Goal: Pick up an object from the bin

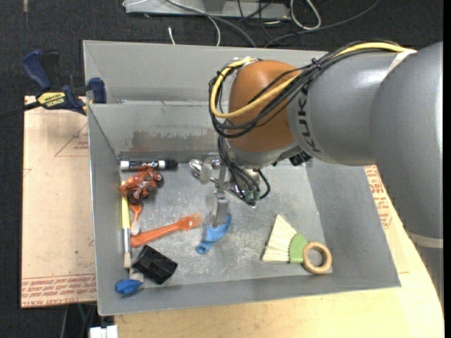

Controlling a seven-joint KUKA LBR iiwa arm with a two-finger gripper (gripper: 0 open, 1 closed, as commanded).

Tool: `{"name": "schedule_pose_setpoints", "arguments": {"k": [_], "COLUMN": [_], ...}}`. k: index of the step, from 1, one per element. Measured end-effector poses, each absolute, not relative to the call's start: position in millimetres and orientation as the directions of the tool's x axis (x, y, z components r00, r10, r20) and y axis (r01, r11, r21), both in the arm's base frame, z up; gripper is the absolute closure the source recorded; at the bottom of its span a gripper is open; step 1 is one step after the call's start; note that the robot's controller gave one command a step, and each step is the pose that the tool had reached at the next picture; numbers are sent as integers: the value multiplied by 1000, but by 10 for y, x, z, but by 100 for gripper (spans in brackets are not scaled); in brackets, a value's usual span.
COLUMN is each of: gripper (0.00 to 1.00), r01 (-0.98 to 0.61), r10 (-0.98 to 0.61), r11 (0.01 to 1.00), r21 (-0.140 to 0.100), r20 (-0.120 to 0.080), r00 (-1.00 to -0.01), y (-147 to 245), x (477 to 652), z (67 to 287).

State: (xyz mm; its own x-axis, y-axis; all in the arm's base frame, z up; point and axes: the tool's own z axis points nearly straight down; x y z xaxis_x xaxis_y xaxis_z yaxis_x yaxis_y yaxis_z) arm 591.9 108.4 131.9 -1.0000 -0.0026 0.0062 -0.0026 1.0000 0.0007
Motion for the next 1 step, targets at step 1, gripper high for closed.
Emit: {"name": "schedule_pose_setpoints", "arguments": {"k": [1], "gripper": [0], "r01": [0], "r10": [0], "r11": [1000], "r21": [1], "r20": [-2], "r00": [-1000], "y": [1080], "x": [5936], "z": [1358]}}
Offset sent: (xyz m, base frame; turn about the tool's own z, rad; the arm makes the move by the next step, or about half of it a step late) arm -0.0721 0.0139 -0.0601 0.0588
